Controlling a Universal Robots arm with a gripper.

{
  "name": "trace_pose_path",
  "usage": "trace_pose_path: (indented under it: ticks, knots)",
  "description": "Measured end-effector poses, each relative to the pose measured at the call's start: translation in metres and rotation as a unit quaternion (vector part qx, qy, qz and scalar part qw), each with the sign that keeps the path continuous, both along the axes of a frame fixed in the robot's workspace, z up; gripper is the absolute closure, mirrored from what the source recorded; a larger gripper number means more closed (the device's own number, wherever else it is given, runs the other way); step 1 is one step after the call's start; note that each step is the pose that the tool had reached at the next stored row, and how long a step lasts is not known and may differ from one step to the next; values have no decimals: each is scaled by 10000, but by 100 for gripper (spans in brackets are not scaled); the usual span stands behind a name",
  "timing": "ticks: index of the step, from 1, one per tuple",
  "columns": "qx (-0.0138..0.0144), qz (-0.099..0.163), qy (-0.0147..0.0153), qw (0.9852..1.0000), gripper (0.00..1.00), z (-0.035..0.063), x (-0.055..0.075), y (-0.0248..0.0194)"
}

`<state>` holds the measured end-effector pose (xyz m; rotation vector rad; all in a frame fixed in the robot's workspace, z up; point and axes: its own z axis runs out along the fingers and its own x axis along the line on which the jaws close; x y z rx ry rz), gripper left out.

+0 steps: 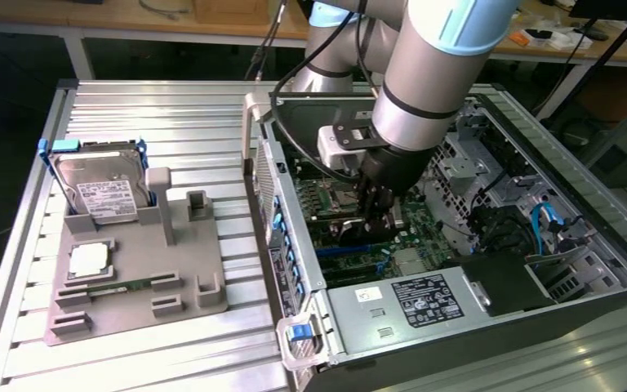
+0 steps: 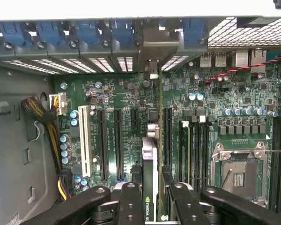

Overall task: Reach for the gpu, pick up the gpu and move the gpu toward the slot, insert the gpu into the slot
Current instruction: 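Insert the gpu into the slot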

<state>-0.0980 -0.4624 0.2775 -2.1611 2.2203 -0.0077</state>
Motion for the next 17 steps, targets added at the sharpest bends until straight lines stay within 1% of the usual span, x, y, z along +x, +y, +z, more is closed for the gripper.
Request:
trace_pose_path:
  ticks: [3,4,5,6,7,8,10,17]
  knots:
    - [1,-1,-5,10000,73,-2,-3,1]
    - [0,-1,-11,10000,73,-2,-3,1]
    - [-3,-1,-25,10000,73,-3,-5,1]
    - [-5,-1,-59,10000,73,-2,-9,0]
    - [-5,-1,-101,9999,73,-3,-13,0]
    - [-5,-1,-131,9999,73,-3,-18,0]
    - [-4,0,-156,9999,73,-4,-21,1]
    - [-4,-1,-158,9999,73,-12,-26,-2]
